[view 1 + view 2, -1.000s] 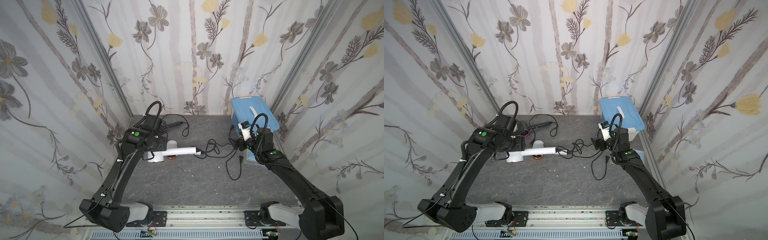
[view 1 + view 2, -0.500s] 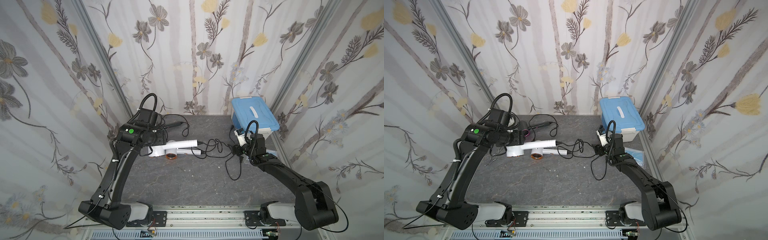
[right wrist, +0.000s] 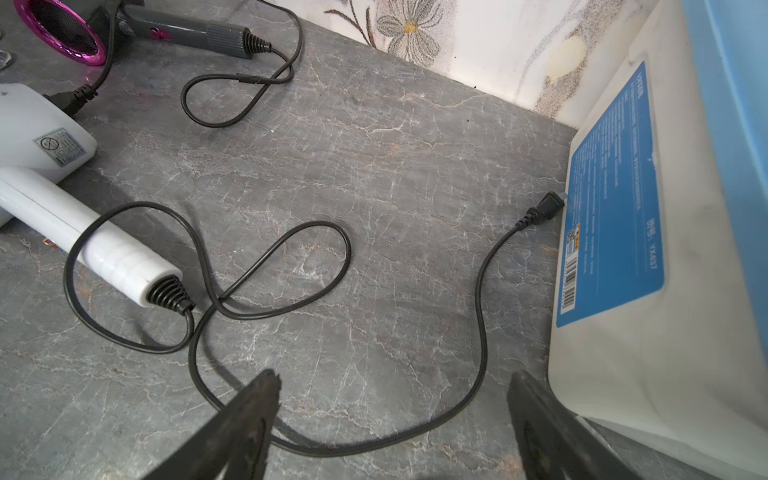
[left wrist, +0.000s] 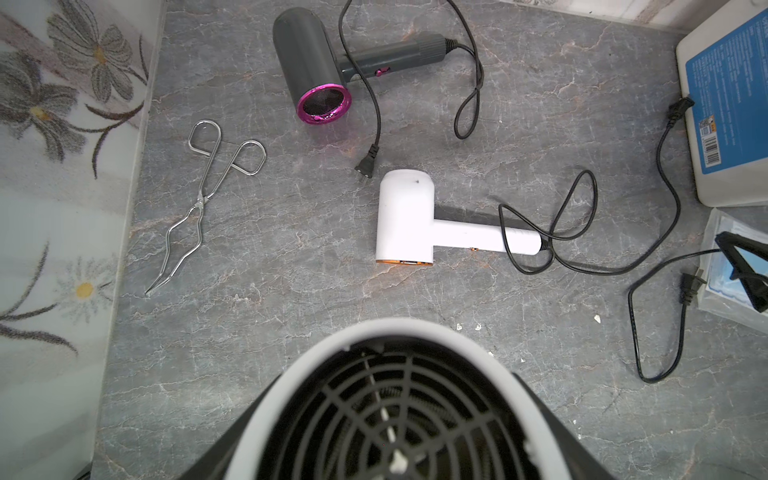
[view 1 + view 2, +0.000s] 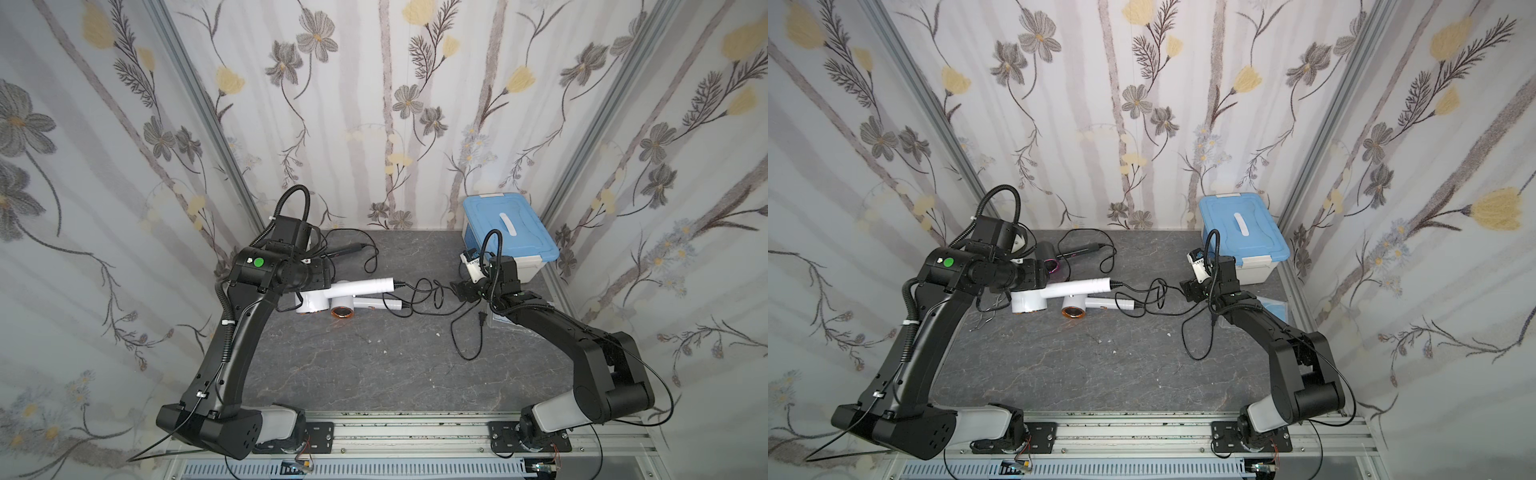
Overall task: Wrap the cord around the hair dryer
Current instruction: Wrap the power cord around the hair dryer.
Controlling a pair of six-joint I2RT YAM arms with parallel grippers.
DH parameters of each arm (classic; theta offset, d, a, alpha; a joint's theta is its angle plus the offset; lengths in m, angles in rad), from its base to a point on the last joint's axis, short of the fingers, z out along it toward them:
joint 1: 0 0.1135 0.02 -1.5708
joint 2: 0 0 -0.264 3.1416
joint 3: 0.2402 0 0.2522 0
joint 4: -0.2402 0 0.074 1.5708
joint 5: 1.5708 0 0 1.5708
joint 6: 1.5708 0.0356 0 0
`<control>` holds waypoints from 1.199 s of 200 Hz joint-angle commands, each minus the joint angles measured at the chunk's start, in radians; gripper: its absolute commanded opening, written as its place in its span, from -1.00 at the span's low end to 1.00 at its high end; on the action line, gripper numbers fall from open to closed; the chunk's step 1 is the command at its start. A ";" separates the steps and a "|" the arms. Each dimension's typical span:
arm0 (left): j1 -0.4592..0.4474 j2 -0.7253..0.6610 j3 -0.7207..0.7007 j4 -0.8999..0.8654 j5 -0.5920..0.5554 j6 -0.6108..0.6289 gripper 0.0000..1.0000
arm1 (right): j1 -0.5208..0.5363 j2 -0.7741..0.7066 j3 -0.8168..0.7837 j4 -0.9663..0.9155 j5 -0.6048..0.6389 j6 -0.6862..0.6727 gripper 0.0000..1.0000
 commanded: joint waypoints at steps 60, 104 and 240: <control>0.030 0.085 0.025 0.037 -0.054 0.031 -1.00 | 0.040 -0.126 -0.022 -0.209 0.335 0.066 0.69; 0.036 0.107 0.061 0.037 -0.036 0.044 -1.00 | 0.116 -0.060 -0.058 -0.200 0.438 0.062 0.70; 0.055 0.075 0.053 0.033 0.030 0.065 -1.00 | 0.063 0.130 -0.038 0.105 0.276 -0.057 0.01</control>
